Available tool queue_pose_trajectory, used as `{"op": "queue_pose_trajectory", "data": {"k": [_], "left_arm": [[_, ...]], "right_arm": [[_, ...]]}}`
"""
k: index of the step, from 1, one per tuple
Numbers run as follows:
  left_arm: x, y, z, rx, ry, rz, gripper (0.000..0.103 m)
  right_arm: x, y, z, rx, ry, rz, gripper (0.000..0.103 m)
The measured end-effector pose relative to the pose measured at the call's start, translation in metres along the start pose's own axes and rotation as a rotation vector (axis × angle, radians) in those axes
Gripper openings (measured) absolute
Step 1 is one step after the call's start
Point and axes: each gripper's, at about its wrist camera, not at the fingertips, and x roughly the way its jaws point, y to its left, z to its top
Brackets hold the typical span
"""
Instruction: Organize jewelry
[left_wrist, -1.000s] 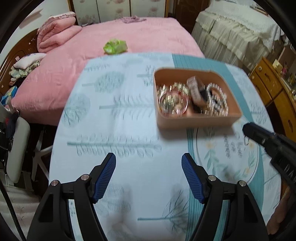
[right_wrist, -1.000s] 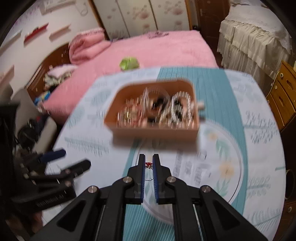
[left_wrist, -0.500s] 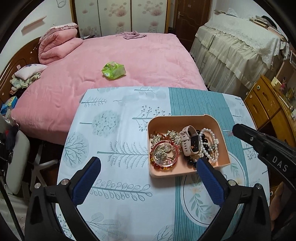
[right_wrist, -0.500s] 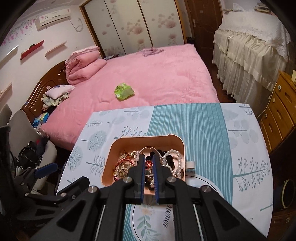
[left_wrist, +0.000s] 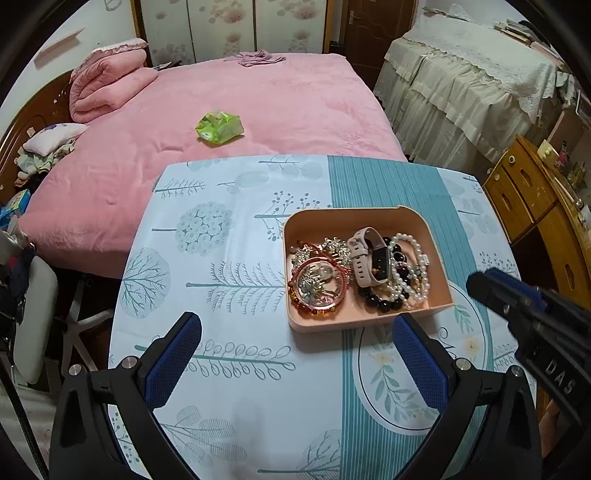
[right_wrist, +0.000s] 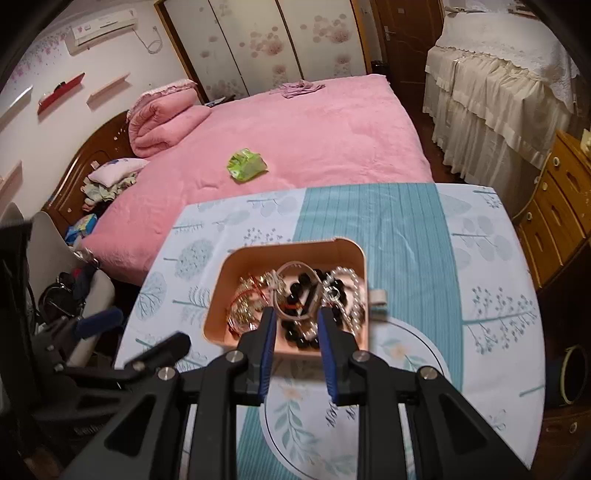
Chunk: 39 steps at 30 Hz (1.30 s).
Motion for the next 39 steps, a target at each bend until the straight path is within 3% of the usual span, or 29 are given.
{"op": "queue_pose_trajectory", "data": {"k": [8,13,25,39], "left_arm": [[-0.025,-0.009,-0.018,0.015,0.002,-0.014,0.102],[-0.051,-0.013,-0.045,0.023,0.01,0.001,0.102],[-0.087,-0.03,-0.098,0.046,0.042,0.01,0.102],[-0.093,-0.041,-0.102,0.067,0.044,0.006,0.102]], "right_arm": [[-0.024,-0.002,-0.027,0.02,0.044,-0.037,0.024],[-0.045,-0.003,-0.052,0.07,0.085,-0.031,0.044],[-0.098,0.0,-0.108,0.122,0.146,-0.08,0.044],[-0.107,-0.003,-0.12,0.131,0.139,-0.114,0.044]]}}
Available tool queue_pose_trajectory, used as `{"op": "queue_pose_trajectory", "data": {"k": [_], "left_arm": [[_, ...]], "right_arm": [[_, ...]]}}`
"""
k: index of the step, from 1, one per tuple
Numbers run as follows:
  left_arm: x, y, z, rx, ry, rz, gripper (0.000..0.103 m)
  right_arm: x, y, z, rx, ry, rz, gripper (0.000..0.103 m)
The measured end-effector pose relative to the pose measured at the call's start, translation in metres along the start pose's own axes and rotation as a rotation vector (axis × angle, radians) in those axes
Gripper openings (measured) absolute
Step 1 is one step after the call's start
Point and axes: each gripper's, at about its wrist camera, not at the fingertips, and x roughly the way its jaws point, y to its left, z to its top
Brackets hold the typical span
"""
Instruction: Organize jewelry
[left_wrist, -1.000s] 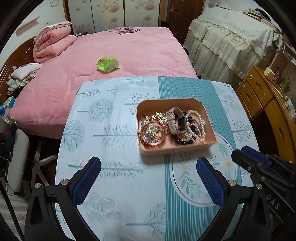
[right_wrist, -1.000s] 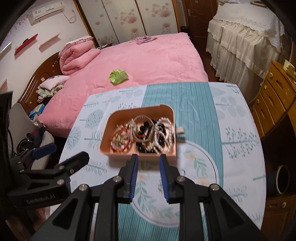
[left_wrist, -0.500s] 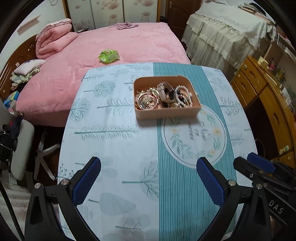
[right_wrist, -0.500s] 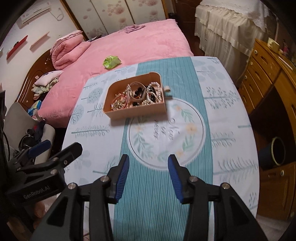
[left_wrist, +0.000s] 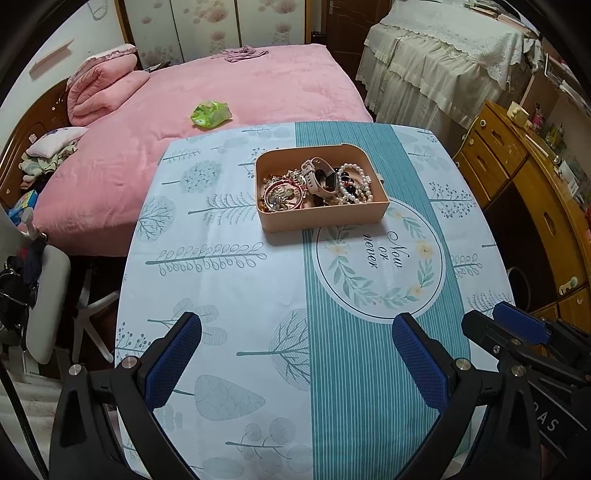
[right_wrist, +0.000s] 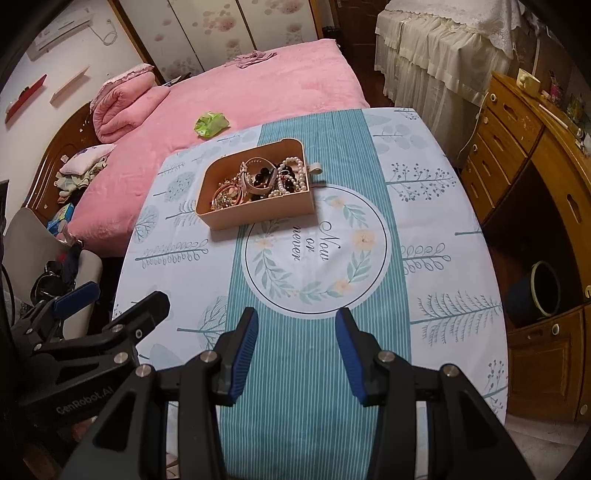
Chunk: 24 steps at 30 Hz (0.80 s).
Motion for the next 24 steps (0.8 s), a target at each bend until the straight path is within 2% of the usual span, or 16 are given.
{"op": "queue_pose_trajectory", "data": {"k": [24], "left_arm": [[0.0003,0.0019,-0.0066,-0.002,0.005,0.001,0.102]], "right_arm": [[0.0046,0.0027,-0.0054,0.013,0.011,0.002,0.044]]}}
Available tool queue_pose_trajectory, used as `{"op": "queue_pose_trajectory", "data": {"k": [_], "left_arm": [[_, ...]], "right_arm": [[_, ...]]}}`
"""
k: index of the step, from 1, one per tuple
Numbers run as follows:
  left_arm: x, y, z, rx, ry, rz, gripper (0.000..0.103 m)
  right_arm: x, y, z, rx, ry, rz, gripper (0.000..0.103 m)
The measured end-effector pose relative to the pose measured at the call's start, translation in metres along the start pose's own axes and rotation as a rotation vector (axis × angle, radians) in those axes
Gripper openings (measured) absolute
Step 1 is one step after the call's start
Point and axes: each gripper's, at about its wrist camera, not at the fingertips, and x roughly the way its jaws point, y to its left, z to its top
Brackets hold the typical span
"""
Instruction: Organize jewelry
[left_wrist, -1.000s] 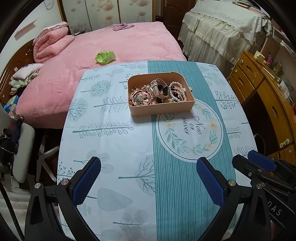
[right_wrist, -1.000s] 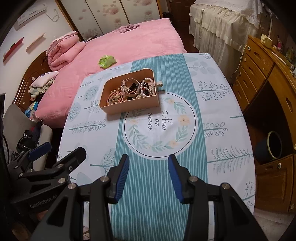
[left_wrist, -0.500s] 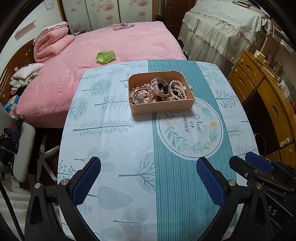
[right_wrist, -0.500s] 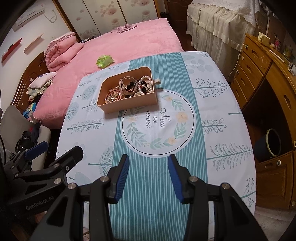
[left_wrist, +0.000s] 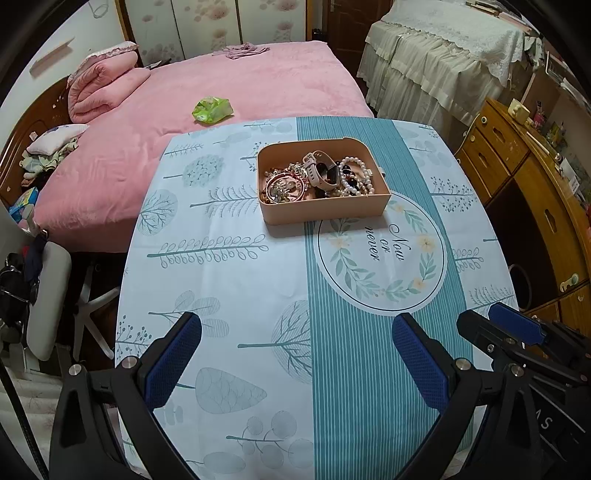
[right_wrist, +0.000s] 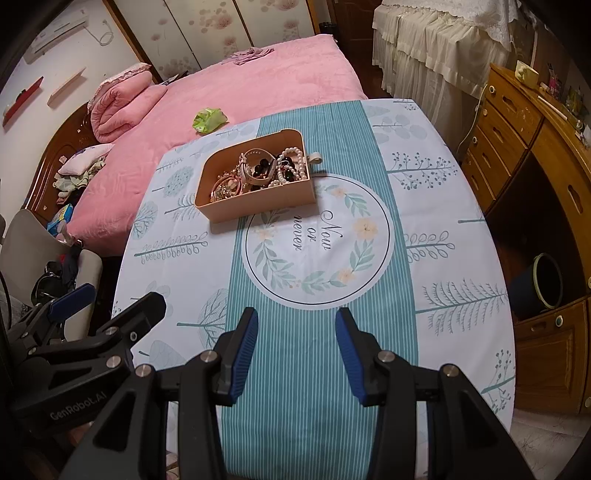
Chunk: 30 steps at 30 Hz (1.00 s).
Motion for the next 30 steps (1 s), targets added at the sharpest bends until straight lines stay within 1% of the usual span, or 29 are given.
{"op": "queue_pose_trajectory", "data": {"k": [10,30], "left_arm": [[0.002,-0.001,-0.004,0.003,0.007,0.0,0.102],[0.012,-0.005,-0.001,0.008,0.039,-0.015,0.102]], "right_arm": [[0.002,-0.001,-0.002,0.005,0.003,0.002,0.044],[0.011,-0.008,-0.008,0.02,0.015,0.003,0.044]]}}
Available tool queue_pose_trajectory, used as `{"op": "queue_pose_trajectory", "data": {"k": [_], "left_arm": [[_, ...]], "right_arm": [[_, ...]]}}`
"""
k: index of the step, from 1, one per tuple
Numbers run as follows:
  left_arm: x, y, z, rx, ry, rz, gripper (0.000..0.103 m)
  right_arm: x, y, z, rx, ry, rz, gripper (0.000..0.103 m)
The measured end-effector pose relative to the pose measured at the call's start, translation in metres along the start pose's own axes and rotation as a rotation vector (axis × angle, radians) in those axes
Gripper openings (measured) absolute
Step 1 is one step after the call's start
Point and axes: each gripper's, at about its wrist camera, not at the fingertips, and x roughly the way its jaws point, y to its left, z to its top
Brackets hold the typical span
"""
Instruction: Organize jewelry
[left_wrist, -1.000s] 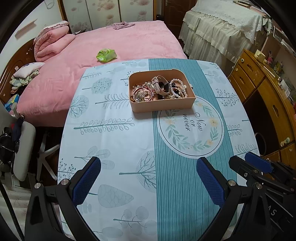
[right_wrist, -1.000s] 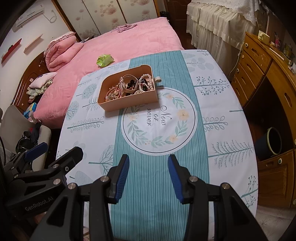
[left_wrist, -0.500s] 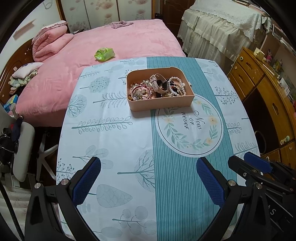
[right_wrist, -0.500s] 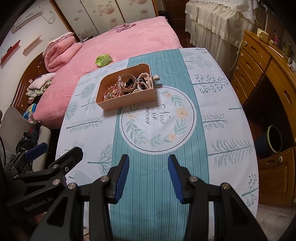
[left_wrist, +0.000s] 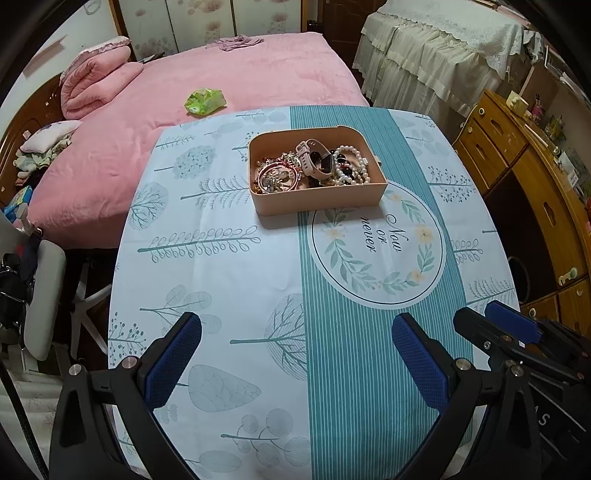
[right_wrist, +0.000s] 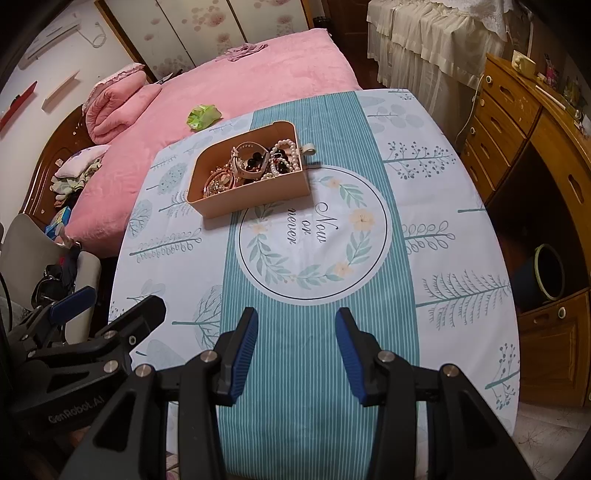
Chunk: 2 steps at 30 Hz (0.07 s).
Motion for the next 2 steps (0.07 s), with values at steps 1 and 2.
{"op": "queue_pose_trajectory", "data": {"k": [1,2], "left_arm": [[0.001,0.0,0.0003,0.0,0.002,-0.001,0.102],[0.002,0.0003,0.0007,0.0,0.005,-0.003,0.102]], "right_arm": [[0.0,0.0001,0.0001,0.0,0.0,0.0,0.044],[0.0007,0.0003,-0.0012,0.001,0.001,-0.001,0.044]]}}
